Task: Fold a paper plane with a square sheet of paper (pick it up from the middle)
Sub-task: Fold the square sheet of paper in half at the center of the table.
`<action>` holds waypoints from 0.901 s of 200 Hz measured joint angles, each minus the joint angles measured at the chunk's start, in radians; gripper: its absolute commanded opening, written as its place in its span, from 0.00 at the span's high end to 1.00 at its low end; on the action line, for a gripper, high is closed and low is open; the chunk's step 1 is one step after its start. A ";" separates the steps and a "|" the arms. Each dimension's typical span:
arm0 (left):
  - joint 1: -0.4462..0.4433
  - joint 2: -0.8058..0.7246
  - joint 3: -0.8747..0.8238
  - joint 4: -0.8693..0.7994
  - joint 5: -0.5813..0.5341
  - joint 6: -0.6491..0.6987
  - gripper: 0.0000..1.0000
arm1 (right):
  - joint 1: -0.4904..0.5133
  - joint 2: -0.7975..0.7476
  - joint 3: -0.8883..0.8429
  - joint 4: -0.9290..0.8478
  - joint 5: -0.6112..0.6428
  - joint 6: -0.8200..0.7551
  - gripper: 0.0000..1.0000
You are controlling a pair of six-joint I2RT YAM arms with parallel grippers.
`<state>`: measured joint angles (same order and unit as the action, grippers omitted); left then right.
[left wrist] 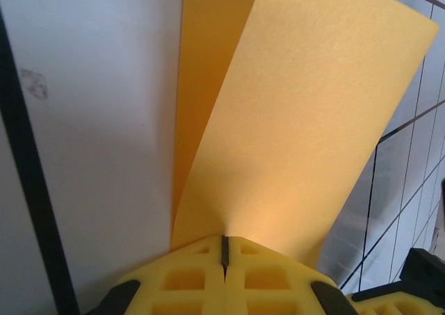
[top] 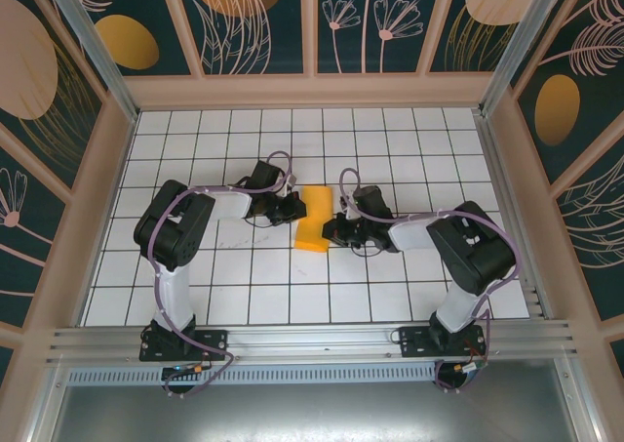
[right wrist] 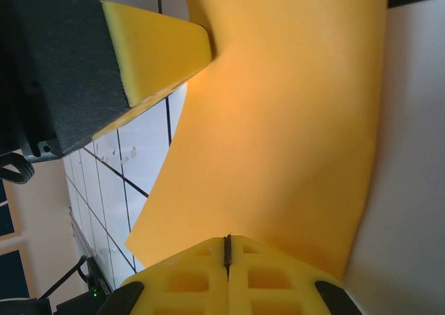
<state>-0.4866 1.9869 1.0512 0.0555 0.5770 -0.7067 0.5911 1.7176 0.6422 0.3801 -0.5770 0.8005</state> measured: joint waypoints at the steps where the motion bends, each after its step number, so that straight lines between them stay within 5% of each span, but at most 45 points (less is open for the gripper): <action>1: 0.000 0.000 0.000 0.000 0.000 0.000 1.00 | 0.000 0.000 -0.002 0.002 0.000 0.000 1.00; 180: 0.000 0.000 0.000 0.000 0.002 0.004 1.00 | 0.039 -0.013 -0.089 0.050 0.000 0.025 1.00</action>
<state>-0.4866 1.9873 1.0512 0.0555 0.5785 -0.7025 0.6296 1.7050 0.5529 0.4305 -0.5770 0.8253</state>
